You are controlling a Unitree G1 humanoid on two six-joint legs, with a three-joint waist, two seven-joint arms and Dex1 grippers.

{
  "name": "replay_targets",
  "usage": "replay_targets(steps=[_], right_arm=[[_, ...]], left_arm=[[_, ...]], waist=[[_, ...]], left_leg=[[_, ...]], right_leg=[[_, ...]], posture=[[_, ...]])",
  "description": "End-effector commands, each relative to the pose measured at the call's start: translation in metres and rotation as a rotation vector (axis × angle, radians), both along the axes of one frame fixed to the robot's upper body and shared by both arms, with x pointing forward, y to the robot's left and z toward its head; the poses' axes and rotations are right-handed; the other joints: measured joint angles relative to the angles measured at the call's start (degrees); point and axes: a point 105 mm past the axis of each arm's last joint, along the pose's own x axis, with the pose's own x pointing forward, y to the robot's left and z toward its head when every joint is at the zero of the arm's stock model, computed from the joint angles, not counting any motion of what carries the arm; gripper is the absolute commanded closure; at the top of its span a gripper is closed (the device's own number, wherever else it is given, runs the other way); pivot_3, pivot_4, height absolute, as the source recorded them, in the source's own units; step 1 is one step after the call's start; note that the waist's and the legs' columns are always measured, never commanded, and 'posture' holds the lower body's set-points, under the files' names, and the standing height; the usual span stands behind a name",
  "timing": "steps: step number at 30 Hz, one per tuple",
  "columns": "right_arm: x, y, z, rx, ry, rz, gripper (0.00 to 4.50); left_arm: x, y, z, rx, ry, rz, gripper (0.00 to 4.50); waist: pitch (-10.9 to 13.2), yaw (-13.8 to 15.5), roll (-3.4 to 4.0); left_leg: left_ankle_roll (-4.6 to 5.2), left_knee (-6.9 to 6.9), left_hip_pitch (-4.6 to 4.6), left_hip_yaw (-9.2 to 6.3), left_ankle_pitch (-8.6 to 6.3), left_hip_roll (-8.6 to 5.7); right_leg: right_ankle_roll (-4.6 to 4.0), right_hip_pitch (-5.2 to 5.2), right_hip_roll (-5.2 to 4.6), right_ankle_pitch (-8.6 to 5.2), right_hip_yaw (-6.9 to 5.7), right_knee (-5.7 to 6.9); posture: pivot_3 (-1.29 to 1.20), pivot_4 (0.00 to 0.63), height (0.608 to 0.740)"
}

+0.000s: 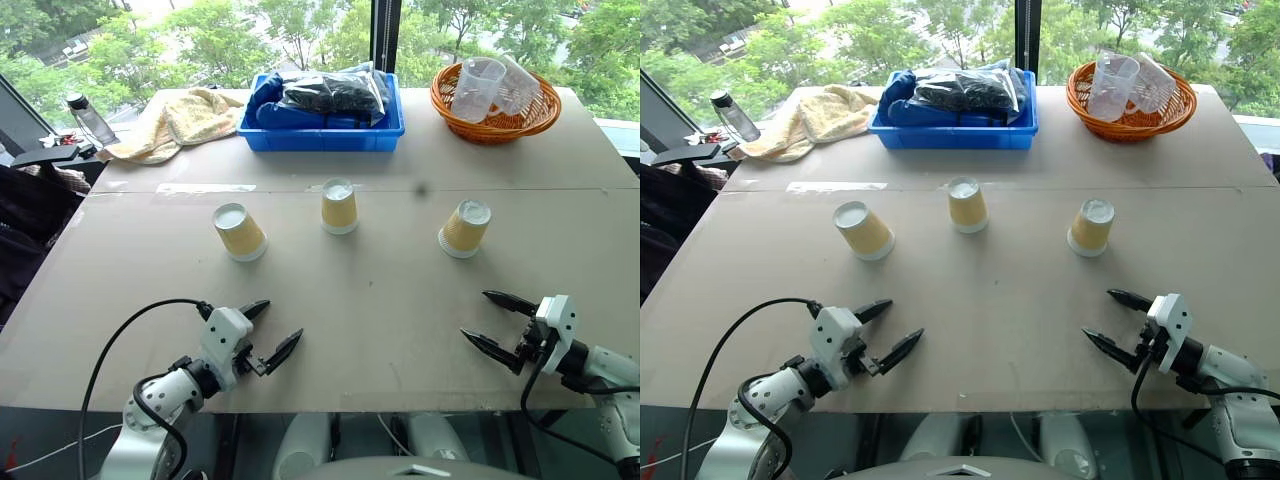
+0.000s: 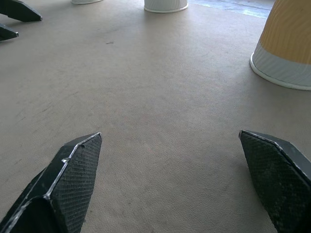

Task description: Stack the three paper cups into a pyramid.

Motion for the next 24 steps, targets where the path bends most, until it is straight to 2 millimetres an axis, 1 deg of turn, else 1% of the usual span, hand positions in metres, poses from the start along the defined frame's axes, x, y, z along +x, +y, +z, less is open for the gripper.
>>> replay_targets(steps=[1, 9, 20, 24], right_arm=[[0.0015, 0.0011, 0.0028, -0.005, -0.026, 0.000, 0.03], [0.0066, -0.0028, 0.0002, -0.012, -0.032, -0.019, 0.03], [0.0055, -0.0032, -0.0008, -0.004, -0.033, -0.015, 0.03], [0.0047, -0.0025, 0.0022, 0.003, -0.052, -0.003, 0.03]], left_arm=[[-0.0035, -0.0030, -0.0027, -0.014, 0.016, -0.003, 0.00], [-0.0021, -0.0006, 0.0006, -0.040, 0.006, 0.006, 0.00], [-0.0035, 0.0034, 0.0033, -0.041, -0.001, 0.017, 0.00], [-0.0019, 0.0056, 0.0063, -0.043, -0.020, 0.026, 0.00]], waist=[[0.0, 0.0, 0.00], [0.0, 0.0, -0.05], [0.0, 0.0, -0.14], [0.0, 0.0, -0.14]], left_leg=[[0.00, 0.00, 0.00, 0.00, 0.00, 0.00], [0.00, 0.00, -0.01, 0.00, 0.00, 0.00], [0.00, 0.00, -0.01, 0.00, 0.00, 0.00], [0.00, 0.00, -0.01, 0.00, 0.00, 0.00]], right_leg=[[0.00, 0.00, 0.00, 0.00, 0.00, 0.00], [0.00, 0.00, 0.00, 0.00, -0.01, 0.00], [0.00, 0.00, 0.00, 0.00, -0.01, 0.00], [0.00, 0.00, 0.00, 0.00, 0.00, 0.00]], posture=[[0.00, 0.150, 0.740], [0.00, 0.150, 0.740], [0.00, 0.150, 0.740], [0.00, 0.150, 0.740]])
